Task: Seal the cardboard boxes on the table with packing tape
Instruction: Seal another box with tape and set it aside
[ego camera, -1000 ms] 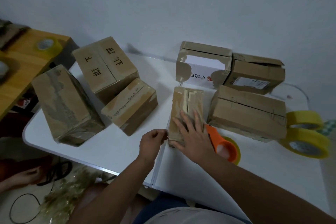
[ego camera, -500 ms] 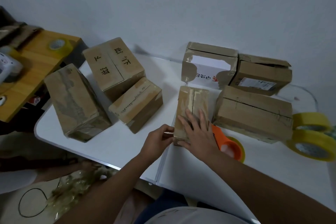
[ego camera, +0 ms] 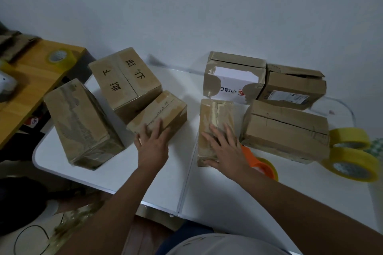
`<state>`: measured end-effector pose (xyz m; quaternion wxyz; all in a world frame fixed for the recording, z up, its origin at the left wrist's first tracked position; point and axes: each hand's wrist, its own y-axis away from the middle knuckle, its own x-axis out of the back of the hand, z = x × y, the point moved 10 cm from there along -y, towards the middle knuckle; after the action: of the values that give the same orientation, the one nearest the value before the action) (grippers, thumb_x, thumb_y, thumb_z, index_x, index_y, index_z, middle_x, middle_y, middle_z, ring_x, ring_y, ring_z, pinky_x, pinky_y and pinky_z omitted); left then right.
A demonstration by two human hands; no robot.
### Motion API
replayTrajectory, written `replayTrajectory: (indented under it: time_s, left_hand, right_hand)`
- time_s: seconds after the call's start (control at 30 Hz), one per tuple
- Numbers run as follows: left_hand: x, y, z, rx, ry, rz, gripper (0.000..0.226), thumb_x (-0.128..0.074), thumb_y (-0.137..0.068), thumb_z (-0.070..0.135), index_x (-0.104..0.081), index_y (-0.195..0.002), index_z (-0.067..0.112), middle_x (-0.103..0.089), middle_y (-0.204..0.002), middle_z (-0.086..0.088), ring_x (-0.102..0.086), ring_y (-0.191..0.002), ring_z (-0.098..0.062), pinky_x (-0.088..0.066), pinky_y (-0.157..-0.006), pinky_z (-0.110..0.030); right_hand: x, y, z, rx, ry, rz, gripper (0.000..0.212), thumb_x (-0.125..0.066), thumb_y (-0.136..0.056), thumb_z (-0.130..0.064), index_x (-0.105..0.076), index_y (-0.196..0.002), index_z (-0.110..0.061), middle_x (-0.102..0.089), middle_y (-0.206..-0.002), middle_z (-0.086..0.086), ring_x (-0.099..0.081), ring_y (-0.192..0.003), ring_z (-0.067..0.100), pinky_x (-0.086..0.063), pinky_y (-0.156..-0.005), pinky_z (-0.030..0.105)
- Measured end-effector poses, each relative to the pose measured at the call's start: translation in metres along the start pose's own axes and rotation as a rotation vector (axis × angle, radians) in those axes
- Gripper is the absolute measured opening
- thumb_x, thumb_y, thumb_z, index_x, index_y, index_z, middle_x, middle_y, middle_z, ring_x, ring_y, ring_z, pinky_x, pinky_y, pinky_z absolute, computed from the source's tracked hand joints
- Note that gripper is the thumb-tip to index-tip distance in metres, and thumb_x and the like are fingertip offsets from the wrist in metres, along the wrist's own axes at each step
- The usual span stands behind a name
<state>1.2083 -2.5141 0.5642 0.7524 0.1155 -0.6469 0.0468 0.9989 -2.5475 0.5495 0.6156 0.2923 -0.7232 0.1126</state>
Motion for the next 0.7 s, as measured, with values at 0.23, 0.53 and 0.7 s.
replayTrajectory:
  time_s: [0.23, 0.53, 0.7]
  left_hand:
    - [-0.008, -0.021, 0.04, -0.355, -0.084, -0.112, 0.081, -0.063, -0.092, 0.028, -0.015, -0.156, 0.042, 0.007, -0.166, 0.005, -0.016, -0.145, -0.03, -0.03, -0.116, -0.048]
    - [0.016, -0.099, 0.054, -0.248, -0.155, 0.068, 0.066, -0.064, -0.09, 0.012, -0.033, -0.146, 0.031, -0.023, -0.156, 0.001, -0.041, -0.115, -0.029, -0.047, -0.092, -0.036]
    - [0.022, -0.153, 0.059, -0.194, -0.048, 0.077, 0.046, -0.055, -0.089, 0.004, -0.043, -0.133, 0.012, -0.039, -0.144, -0.011, -0.041, -0.125, -0.034, -0.043, -0.098, -0.045]
  right_hand:
    - [0.006, -0.018, 0.02, 0.019, -0.089, -0.041, 0.098, -0.064, -0.078, -0.062, -0.002, -0.151, -0.045, 0.014, -0.159, -0.018, 0.024, -0.146, 0.027, -0.017, -0.113, 0.062]
    - [0.012, -0.027, 0.026, 0.068, -0.153, -0.055, 0.092, -0.062, -0.078, -0.064, -0.009, -0.151, -0.045, 0.008, -0.16, -0.017, 0.021, -0.147, 0.027, -0.016, -0.115, 0.059]
    - [0.03, -0.029, 0.029, 0.062, -0.353, 0.012, 0.069, -0.054, -0.092, -0.053, -0.028, -0.151, -0.031, -0.005, -0.162, -0.011, 0.012, -0.149, 0.023, -0.016, -0.119, 0.053]
